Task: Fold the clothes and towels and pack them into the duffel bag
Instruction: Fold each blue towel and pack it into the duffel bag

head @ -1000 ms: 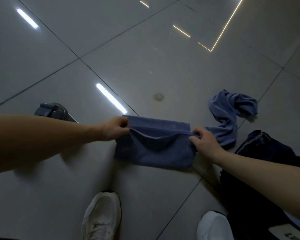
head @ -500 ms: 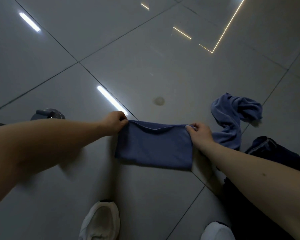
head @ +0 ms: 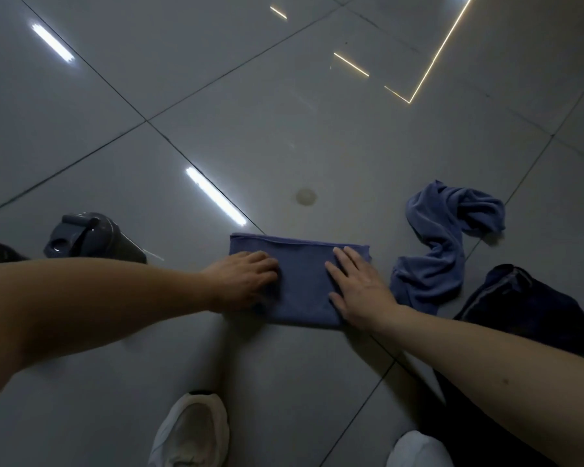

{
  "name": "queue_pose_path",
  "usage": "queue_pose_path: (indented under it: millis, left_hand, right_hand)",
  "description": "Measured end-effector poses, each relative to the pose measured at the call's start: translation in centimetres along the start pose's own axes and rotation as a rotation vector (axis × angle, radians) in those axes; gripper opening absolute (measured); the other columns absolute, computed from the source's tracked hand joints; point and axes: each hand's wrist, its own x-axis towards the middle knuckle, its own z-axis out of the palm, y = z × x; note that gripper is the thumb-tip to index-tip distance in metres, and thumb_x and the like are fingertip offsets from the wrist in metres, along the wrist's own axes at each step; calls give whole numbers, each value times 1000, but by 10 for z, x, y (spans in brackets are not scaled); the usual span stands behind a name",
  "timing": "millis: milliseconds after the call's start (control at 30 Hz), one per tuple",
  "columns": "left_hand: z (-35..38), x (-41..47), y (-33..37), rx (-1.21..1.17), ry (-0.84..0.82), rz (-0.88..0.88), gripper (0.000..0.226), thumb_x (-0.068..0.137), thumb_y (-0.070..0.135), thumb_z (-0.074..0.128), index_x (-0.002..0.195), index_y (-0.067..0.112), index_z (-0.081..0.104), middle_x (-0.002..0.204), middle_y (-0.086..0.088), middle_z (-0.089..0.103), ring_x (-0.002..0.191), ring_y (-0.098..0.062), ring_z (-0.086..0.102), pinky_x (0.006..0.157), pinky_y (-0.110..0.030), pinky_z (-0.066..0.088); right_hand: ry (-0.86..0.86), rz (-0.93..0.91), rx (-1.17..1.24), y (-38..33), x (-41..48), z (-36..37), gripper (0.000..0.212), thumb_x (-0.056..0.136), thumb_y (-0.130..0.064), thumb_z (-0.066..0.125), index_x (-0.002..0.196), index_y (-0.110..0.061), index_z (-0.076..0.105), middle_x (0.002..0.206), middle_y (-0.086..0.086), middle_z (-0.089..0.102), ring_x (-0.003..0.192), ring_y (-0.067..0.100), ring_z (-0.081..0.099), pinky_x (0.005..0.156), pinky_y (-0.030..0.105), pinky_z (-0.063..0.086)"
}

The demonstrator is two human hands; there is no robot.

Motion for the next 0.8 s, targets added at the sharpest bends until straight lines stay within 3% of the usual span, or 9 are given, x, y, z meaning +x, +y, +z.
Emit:
queue_pose_path:
  millis: [100, 267, 333, 367, 433, 467, 533, 667, 800]
  left_hand:
    - [14, -12, -2, 70, -210, -61, 66, 103, 41, 33, 160, 19, 8, 167, -2, 1, 153, -22, 4, 124, -36, 8]
    - [27, -24, -11, 168, -212, -9, 68, 105, 32, 25, 156, 18, -16, 163, -3, -21, 152, -22, -14, 124, -38, -5]
    - [25, -24, -13, 183, -146, -5, 63, 105, 35, 25, 160, 16, 0, 166, -7, -7, 154, -24, -1, 125, -41, 1]
    - [21, -23, -14, 182, -59, 4, 60, 103, 38, 30, 158, 15, 22, 165, -11, 15, 150, -27, 20, 123, -42, 12]
    - [9, -23, -16, 130, 111, 49, 44, 97, 46, 40, 126, 18, 59, 131, -8, 58, 113, -27, 56, 103, -39, 37]
    - [6, -25, -16, 76, 182, 94, 36, 95, 48, 43, 109, 21, 61, 112, -3, 63, 95, -24, 59, 91, -36, 44]
    - [4, -33, -14, -37, 143, 122, 28, 94, 48, 45, 96, 25, 61, 94, 3, 64, 81, -20, 61, 78, -30, 50]
    - [20, -48, -23, -96, -207, 4, 24, 99, 40, 49, 114, 25, 60, 117, 4, 60, 104, -20, 59, 87, -32, 47]
    - [19, -50, -26, -79, -209, 33, 21, 95, 27, 58, 115, 22, 60, 119, 1, 60, 107, -21, 58, 91, -30, 44]
  right_hand:
    - [-138, 32, -113, 10, 0, 0, 77, 101, -59, 32, 160, -24, -3, 165, 12, -21, 152, 30, -18, 124, 44, -1]
    - [-217, 74, -116, 4, 0, 2, 80, 101, -61, 29, 158, -26, -15, 162, 11, -30, 150, 31, -26, 123, 47, -7]
    - [-224, 77, -104, 2, 2, 0, 80, 100, -60, 32, 159, -27, -12, 163, 10, -28, 151, 31, -24, 124, 48, -5]
    - [-220, 78, -96, 2, 3, -2, 80, 100, -60, 33, 159, -27, -11, 163, 10, -27, 151, 31, -22, 124, 48, -5]
    - [-219, 80, -97, 2, 3, -7, 83, 99, -61, 36, 159, -27, -10, 164, 10, -25, 151, 31, -21, 124, 48, -4]
    - [-221, 78, -99, 3, 2, -8, 84, 99, -61, 37, 159, -27, -10, 164, 10, -26, 151, 31, -21, 124, 48, -4]
    - [-225, 74, -92, 4, -1, -6, 88, 97, -62, 40, 159, -27, -11, 163, 11, -27, 151, 31, -22, 124, 48, -4]
    - [-226, 39, -72, 11, -5, -5, 93, 92, -65, 42, 158, -29, -13, 163, 9, -28, 151, 30, -23, 124, 47, -3]
    - [-161, 28, -34, 15, 0, -10, 85, 92, -62, 41, 160, -26, 4, 167, 8, -8, 153, 30, -4, 124, 46, 10]
